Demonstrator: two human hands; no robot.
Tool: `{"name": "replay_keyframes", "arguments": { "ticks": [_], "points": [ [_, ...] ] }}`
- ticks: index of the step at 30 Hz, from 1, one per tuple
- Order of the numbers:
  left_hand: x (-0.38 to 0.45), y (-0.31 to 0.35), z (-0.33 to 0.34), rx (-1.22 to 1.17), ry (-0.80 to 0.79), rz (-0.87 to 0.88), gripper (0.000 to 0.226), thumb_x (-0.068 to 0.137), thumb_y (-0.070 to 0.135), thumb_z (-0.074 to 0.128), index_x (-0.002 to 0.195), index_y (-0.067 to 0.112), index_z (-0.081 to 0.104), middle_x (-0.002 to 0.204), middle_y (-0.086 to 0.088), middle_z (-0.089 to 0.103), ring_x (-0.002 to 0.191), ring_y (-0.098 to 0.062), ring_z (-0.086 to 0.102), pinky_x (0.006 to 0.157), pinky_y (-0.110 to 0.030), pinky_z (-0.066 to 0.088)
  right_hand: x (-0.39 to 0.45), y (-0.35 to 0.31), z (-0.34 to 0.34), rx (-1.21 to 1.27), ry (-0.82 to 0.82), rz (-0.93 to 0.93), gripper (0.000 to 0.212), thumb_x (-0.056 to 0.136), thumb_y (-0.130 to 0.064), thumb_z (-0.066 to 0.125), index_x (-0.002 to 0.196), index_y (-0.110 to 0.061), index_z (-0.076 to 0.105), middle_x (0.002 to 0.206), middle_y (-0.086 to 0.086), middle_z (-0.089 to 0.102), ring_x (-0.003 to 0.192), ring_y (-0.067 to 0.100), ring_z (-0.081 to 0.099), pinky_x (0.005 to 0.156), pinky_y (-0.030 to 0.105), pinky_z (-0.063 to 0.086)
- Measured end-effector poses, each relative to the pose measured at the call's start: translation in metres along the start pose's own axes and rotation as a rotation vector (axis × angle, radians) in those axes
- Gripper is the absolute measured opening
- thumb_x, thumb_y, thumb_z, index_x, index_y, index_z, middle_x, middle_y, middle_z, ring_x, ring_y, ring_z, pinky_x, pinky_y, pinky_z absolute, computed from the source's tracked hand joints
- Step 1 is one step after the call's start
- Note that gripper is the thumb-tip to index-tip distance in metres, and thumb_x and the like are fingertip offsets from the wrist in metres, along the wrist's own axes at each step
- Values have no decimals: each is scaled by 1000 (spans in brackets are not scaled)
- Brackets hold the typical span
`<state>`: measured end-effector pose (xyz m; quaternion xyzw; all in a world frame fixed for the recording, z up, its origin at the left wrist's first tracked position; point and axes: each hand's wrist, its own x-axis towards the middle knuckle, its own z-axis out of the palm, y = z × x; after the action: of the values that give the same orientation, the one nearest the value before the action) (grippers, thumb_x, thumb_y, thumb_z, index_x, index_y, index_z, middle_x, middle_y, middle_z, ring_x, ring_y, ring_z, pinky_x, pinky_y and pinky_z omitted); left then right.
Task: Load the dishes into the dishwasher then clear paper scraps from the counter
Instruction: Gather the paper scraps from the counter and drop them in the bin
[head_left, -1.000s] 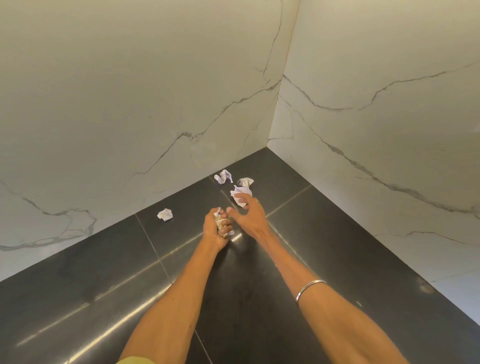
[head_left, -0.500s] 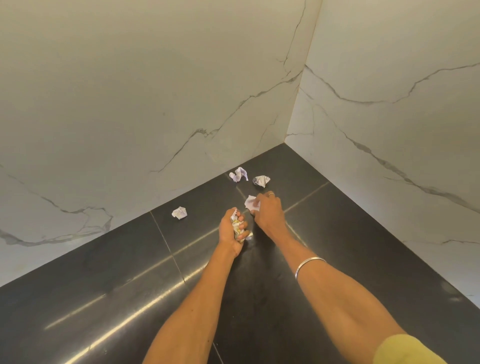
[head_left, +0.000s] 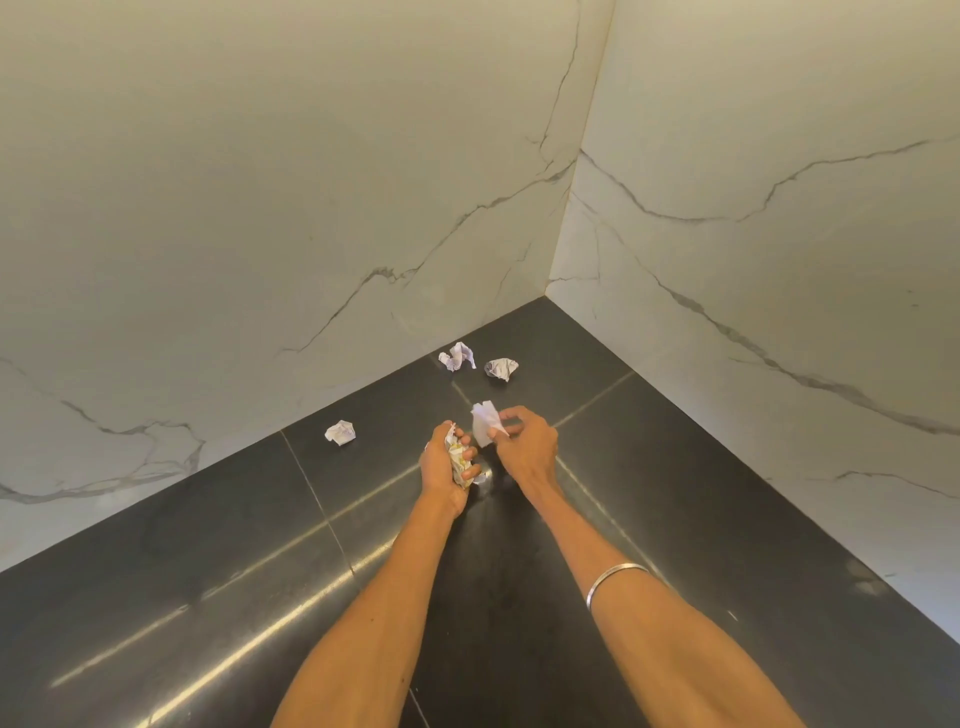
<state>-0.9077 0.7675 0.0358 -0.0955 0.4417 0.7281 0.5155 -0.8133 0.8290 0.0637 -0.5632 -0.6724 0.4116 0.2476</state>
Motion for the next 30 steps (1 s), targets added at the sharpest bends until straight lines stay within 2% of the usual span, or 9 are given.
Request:
{"name": "replay_keyframes", "arguments": {
  "ticks": [4,7,9,10,13,18,22,26,30],
  "points": [
    [-2,-3,7,28,118,36,17,91,24,55,81,11,59,68,-5,55,44,-12,48,37,-17,32,-16,-21,-2,124,-65,-131,18,82,-19,72,99,-24,72,81,-11,69,71,-1,66,57,6,46],
    [-4,-2,6,37,150,47,22,96,28,54,89,10,64,71,-6,64,50,-16,61,45,-22,48,-26,-25,3,92,-145,-184,16,81,-21,70,96,-26,74,79,-13,70,69,1,68,62,19,56],
    [-8,-2,4,13,95,39,30,99,31,48,82,11,62,68,-5,64,54,-16,63,50,-25,50,-31,-22,4,-45,-195,-218,14,81,-33,68,92,-30,76,75,-14,71,67,0,66,62,18,53],
    [-8,-2,2,0,66,37,33,100,32,47,76,13,60,64,-4,62,55,-16,63,53,-26,51,-32,-21,4,-106,-214,-224,16,81,-39,65,89,-31,76,71,-12,71,65,4,65,61,22,54],
    [-15,2,-2,-26,20,30,36,99,29,44,65,17,48,50,3,53,46,-11,55,48,-21,46,-38,-23,3,-245,-254,-239,23,82,-49,61,85,-30,76,68,-2,69,62,16,62,58,31,50],
    [-12,4,-12,-14,-21,29,31,91,36,51,74,11,60,61,-5,58,58,-18,58,61,-31,46,-43,-31,3,-517,-239,-305,20,84,-40,62,96,-33,76,82,-2,72,79,25,66,65,30,47],
    [-16,6,-11,-50,-40,9,36,89,40,54,74,8,64,60,-7,59,59,-20,60,65,-32,48,-48,-37,14,-621,-143,-289,51,86,-66,50,89,-22,74,82,2,70,77,25,66,65,32,43],
    [-19,8,-4,-51,-29,18,37,90,40,56,68,10,60,56,-5,60,56,-17,61,60,-27,52,-55,-34,27,-813,-45,-415,23,97,-31,52,103,-17,69,98,2,68,84,24,70,64,30,39],
    [-13,13,-4,-69,-18,0,36,84,45,64,70,11,62,64,-7,61,61,-18,60,64,-30,54,-60,-33,36,-897,-60,-454,17,90,-26,65,106,-26,72,98,0,67,69,20,69,72,35,47]
  ]
}}
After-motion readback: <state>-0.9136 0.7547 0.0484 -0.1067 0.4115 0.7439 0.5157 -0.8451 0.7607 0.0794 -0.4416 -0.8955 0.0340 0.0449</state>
